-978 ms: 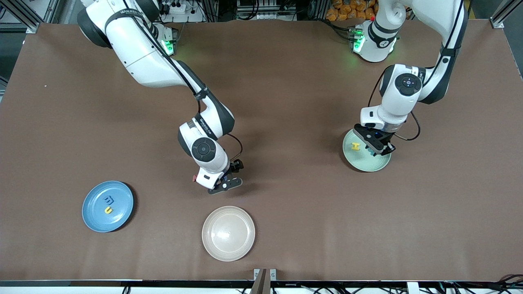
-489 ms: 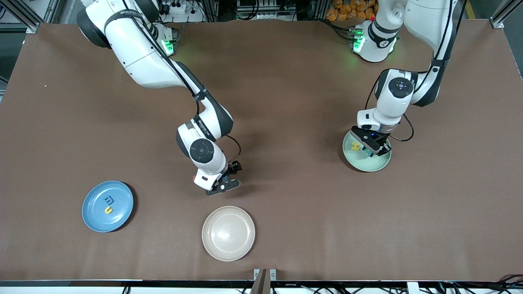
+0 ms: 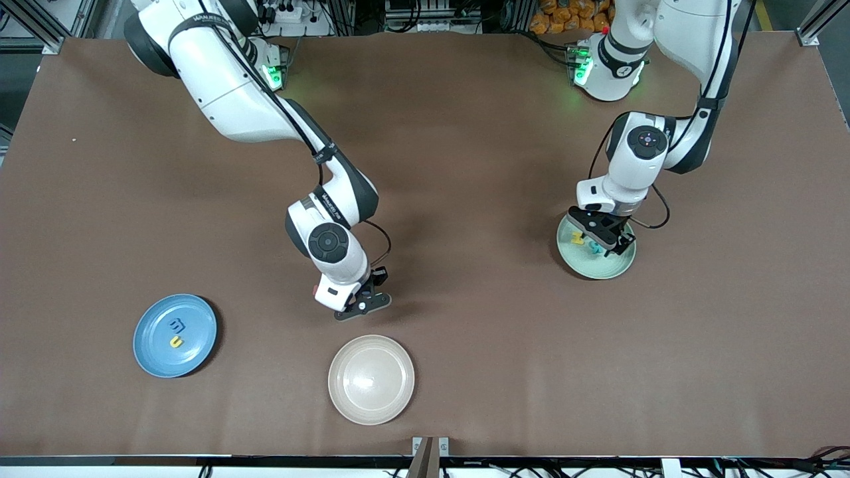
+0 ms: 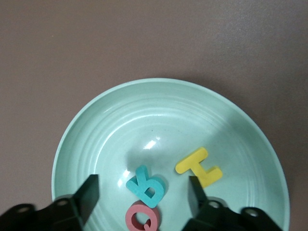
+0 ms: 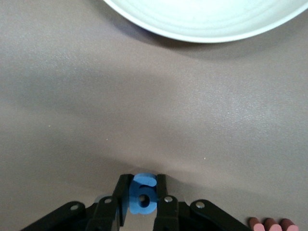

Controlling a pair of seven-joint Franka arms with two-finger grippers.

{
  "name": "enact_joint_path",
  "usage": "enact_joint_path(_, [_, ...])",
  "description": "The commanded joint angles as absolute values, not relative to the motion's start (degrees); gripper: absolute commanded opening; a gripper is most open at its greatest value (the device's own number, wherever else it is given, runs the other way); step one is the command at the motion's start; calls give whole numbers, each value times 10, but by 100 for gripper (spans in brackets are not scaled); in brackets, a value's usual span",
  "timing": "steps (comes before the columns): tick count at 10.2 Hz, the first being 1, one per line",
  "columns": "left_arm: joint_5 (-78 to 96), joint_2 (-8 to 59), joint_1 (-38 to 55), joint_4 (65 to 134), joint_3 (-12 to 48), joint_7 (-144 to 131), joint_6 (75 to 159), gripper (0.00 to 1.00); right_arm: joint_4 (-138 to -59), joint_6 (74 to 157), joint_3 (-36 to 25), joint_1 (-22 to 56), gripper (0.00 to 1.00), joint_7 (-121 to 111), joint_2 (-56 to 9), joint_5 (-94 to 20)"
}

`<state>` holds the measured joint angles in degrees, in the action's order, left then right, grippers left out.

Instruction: Sort upper and lower case letters into plates

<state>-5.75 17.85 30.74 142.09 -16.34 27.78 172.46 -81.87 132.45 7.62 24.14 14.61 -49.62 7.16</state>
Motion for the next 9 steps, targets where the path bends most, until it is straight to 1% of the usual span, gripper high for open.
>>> enact_joint_path(1, [-62,157,308,1428,-137,178,1727,100,-819,1332,68,241,0,142,-490,83])
enact_joint_path(2, [-62,161,313,1423,-114,74,1720,100,-819,1328,66,243,0,147,-482,80])
enact_joint_path(3, [-62,165,319,1410,-86,-18,1711,100,-819,1325,49,251,0,149,-470,76])
enact_joint_path(4, [-62,170,326,1390,-63,-103,1691,100,-820,1325,21,254,0,148,-455,66])
enact_joint_path(5, [-62,178,336,1363,-36,-190,1676,100,-823,1320,18,243,0,148,-442,60])
enact_joint_path(7, [-63,223,349,1294,9,-321,1673,100,-821,1293,-6,212,0,148,-425,60])
enact_joint_path(8, [-66,261,372,1246,11,-338,1673,100,-823,1285,-7,180,0,148,-422,62])
enact_joint_path(9, [-65,299,394,1186,10,-349,1673,100,-825,1261,-8,151,0,145,-417,65])
